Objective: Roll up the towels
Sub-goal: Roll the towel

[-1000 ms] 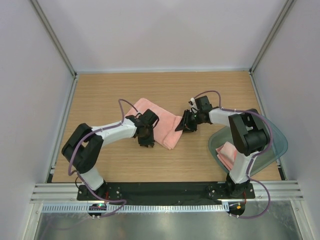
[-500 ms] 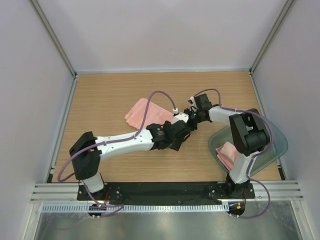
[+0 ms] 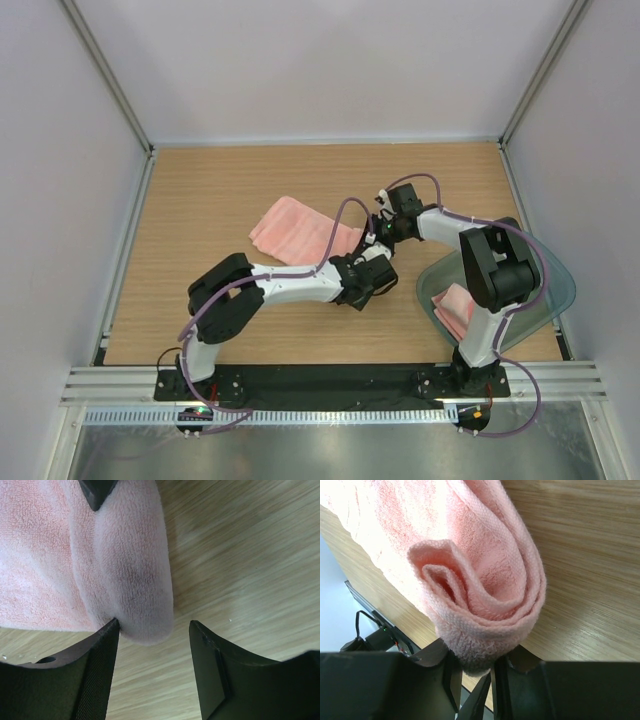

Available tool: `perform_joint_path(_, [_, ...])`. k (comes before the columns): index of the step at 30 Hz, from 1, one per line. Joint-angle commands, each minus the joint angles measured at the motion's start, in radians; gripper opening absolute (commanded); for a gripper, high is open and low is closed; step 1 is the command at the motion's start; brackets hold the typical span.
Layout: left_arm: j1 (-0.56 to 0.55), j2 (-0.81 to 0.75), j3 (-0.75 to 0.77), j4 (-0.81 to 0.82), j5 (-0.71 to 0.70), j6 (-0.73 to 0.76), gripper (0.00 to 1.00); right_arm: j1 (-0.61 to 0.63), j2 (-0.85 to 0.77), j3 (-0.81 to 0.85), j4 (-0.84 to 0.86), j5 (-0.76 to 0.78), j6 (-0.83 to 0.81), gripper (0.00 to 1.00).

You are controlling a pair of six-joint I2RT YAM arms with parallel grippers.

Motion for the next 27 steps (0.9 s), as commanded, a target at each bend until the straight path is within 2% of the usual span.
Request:
perform_joint_path(1, [-0.005,0.040,0.024,0.047,-0.051,0.021,0.59,0.006,-0.051,0.042,-0.019,-0.003,-0.024,0.27])
perform_joint_path(7, [0.013,0.048,-0.014,0.096,-0.050,0.025,0.64,0.006,-0.045,0.051,-0.045,-0.006,-0.044,0.27])
perform_joint_path(11, [0.059,0.054,-0.042,0.132,0.016,0.028,0.62,0.006,-0.038,0.060,-0.059,-0.015,-0.051,0.27])
perform_joint_path(14, [0.087,0.063,-0.065,0.158,0.083,0.036,0.53,0.006,-0.035,0.068,-0.069,-0.019,-0.061,0.27])
perform_joint_path(17, [0.142,0.088,-0.060,0.169,0.154,0.031,0.38,0.004,-0.033,0.065,-0.074,-0.025,-0.061,0.27])
perform_joint_path(18, [0.148,0.100,-0.059,0.174,0.165,0.028,0.27,0.006,-0.033,0.059,-0.074,-0.025,-0.058,0.27])
perform_joint_path(21, [0.161,0.106,-0.053,0.185,0.206,0.030,0.14,0.006,-0.033,0.047,-0.073,-0.029,-0.059,0.27])
perform_joint_path(27, [0.162,0.028,-0.054,0.172,0.355,0.034,0.04,0.006,-0.025,0.056,-0.099,-0.017,-0.073,0.27])
